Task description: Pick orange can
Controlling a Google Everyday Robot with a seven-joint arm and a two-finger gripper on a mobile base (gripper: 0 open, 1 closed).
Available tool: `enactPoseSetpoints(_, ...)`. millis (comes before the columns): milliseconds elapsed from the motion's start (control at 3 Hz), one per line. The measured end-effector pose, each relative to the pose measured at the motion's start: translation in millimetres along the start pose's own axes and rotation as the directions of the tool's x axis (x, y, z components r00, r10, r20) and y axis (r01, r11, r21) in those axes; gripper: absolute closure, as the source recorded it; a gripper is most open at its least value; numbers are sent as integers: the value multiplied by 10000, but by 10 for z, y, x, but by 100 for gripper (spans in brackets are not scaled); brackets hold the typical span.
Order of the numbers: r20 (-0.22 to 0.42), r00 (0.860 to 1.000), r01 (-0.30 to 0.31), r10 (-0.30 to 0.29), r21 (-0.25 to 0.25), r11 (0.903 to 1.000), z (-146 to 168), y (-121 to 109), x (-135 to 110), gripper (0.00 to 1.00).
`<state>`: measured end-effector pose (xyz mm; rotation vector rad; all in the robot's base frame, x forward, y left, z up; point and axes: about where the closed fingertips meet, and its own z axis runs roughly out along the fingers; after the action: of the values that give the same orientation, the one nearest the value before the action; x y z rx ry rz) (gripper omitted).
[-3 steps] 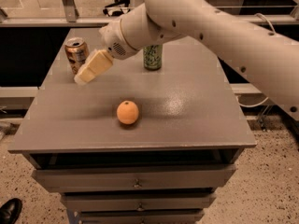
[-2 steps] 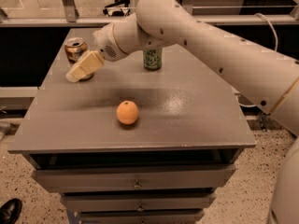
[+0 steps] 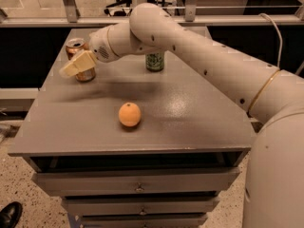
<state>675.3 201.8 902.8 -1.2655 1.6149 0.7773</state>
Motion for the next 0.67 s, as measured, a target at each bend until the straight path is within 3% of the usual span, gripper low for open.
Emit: enactPoseSetpoints(667,282,9994,-180,176,117,9998,52,-31,13,48)
